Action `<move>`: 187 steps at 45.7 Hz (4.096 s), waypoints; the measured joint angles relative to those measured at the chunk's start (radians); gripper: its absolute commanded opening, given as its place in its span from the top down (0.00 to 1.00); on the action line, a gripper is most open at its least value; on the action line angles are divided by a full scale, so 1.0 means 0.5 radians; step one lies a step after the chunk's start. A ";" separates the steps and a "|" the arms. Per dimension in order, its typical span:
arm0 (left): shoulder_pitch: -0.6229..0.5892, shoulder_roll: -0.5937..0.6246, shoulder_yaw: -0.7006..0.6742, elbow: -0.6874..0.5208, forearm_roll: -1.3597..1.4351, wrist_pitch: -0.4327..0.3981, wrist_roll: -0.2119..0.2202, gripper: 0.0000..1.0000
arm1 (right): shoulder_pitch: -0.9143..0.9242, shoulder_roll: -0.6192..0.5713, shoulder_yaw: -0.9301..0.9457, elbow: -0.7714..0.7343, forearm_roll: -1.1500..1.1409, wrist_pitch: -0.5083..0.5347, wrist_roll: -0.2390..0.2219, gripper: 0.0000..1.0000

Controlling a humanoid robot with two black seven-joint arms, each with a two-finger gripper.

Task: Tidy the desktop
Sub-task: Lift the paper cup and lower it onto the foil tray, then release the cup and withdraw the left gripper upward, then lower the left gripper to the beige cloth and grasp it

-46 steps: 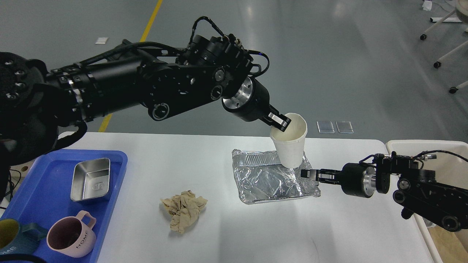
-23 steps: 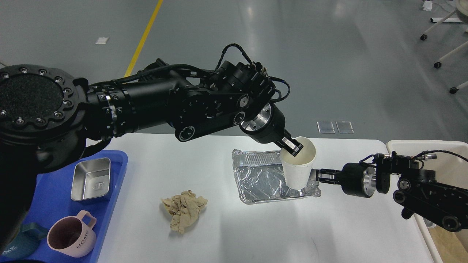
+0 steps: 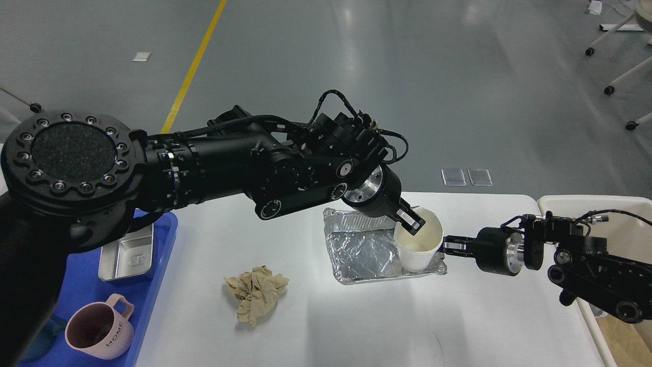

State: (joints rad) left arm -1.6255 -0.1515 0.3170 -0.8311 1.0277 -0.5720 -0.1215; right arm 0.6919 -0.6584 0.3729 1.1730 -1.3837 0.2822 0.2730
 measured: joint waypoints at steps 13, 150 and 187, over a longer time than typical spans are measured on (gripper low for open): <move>0.017 -0.010 -0.005 0.021 -0.003 0.101 0.008 0.36 | 0.000 -0.005 0.000 0.001 0.000 0.000 0.000 1.00; 0.957 2.081 0.005 -1.167 0.380 0.697 0.013 0.06 | -0.067 -0.021 0.024 0.001 0.007 -0.002 0.000 1.00; 1.423 1.057 0.037 -0.301 0.409 1.043 -0.011 0.50 | -0.083 -0.027 0.026 -0.008 0.033 -0.003 0.000 1.00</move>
State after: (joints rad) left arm -0.9141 0.3770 0.3354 -0.9816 1.2324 -0.0507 -0.1268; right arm 0.6504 -0.6717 0.3859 1.1689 -1.3673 0.2806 0.2732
